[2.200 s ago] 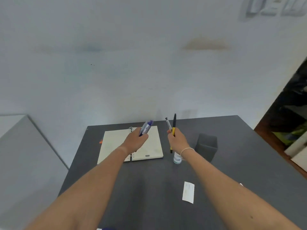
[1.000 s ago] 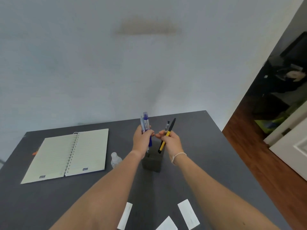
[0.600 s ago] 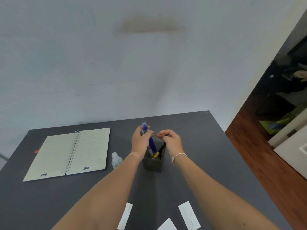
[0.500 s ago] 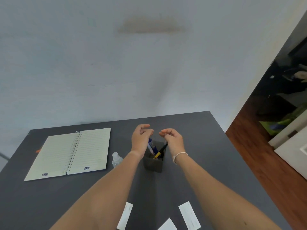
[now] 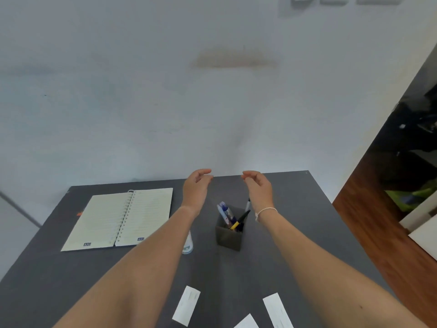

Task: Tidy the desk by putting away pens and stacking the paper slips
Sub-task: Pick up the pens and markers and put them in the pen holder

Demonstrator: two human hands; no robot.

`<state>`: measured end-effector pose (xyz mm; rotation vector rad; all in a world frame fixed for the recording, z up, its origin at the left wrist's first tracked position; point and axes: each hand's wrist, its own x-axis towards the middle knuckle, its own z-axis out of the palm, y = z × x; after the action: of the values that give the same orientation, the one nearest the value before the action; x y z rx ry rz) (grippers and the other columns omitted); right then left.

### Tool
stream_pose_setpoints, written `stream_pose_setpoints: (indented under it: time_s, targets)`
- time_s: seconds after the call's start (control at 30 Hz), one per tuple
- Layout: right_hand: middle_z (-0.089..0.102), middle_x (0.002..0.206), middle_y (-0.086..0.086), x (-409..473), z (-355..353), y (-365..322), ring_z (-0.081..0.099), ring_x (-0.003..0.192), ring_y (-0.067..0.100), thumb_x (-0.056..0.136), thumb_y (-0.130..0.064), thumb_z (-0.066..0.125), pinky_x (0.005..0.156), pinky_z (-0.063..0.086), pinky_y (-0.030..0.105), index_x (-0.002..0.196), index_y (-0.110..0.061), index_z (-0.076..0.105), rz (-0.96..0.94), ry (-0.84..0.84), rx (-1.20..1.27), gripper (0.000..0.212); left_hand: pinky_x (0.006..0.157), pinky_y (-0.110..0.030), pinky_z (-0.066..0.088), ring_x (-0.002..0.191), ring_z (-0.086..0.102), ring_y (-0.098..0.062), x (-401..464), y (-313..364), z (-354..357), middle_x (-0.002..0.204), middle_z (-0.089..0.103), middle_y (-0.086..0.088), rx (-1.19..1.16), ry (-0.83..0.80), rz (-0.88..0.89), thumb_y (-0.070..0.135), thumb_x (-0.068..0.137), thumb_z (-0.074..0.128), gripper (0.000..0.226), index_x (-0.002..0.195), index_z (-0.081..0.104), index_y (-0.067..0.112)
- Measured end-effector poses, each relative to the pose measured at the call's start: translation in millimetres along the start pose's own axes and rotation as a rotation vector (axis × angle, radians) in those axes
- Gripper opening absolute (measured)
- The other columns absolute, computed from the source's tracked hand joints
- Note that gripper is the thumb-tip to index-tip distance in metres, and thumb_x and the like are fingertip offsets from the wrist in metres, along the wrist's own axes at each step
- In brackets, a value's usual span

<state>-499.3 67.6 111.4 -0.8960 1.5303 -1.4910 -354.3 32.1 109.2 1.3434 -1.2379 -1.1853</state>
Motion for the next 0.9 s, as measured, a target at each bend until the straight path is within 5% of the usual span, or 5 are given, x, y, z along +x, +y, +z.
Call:
stream_pose_setpoints:
  time_s: [0.4, 0.57, 0.67, 0.8, 0.9]
  targets:
    - [0.067, 0.108, 0.009, -80.3, 109.6, -0.1, 0.059, 0.099, 0.016, 0.09, -0.006, 0.049, 0.094, 0.046, 0.027, 0.1, -0.015, 0.064, -0.084, -0.214, -0.142, 0.021, 0.099, -0.037, 0.046, 0.1, 0.058, -0.017, -44.2, -3.6, -148.1, 0.106, 0.066, -0.002, 0.078, 0.097, 0.04, 0.019, 0.088, 0.052, 0.019, 0.103, 0.064, 0.023]
    - [0.065, 0.094, -0.003, -154.7, 175.7, 25.8, 0.061, 0.097, 0.005, 0.089, -0.007, 0.05, 0.073, 0.039, 0.002, 0.095, -0.02, 0.065, -0.083, -0.344, -0.251, 0.021, 0.089, -0.034, 0.047, 0.091, 0.056, -0.015, -77.2, -31.5, -246.1, 0.1, 0.064, -0.002, 0.17, 0.153, 0.001, 0.015, 0.088, 0.05, 0.02, 0.102, 0.064, 0.021]
    - [0.067, 0.1, 0.001, -197.4, 211.6, 48.4, 0.062, 0.102, 0.018, 0.087, -0.007, 0.053, 0.085, 0.047, 0.02, 0.091, -0.022, 0.064, -0.062, -0.415, -0.302, 0.02, 0.08, -0.023, 0.044, 0.091, 0.055, -0.016, -97.4, -56.3, -304.6, 0.099, 0.062, -0.003, 0.231, 0.158, -0.038, 0.013, 0.088, 0.049, 0.024, 0.107, 0.065, 0.017]
    - [0.068, 0.098, 0.007, -248.5, 245.9, 80.0, 0.058, 0.084, 0.014, 0.085, -0.006, 0.055, 0.073, 0.044, 0.013, 0.091, -0.02, 0.067, -0.043, -0.503, -0.453, 0.02, 0.071, -0.013, 0.042, 0.094, 0.057, -0.016, -123.8, -95.7, -371.2, 0.1, 0.063, -0.004, 0.384, 0.079, -0.115, 0.008, 0.087, 0.051, 0.024, 0.102, 0.064, 0.021]
    - [0.069, 0.094, 0.005, -279.6, 257.0, 107.2, 0.06, 0.085, 0.018, 0.082, -0.008, 0.058, 0.082, 0.047, 0.023, 0.093, -0.017, 0.07, -0.068, -0.636, -0.611, 0.018, 0.088, -0.024, 0.046, 0.105, 0.06, -0.02, -145.9, -125.5, -409.4, 0.11, 0.065, -0.006, 0.623, -0.129, -0.203, 0.006, 0.084, 0.052, 0.031, 0.108, 0.065, 0.019]
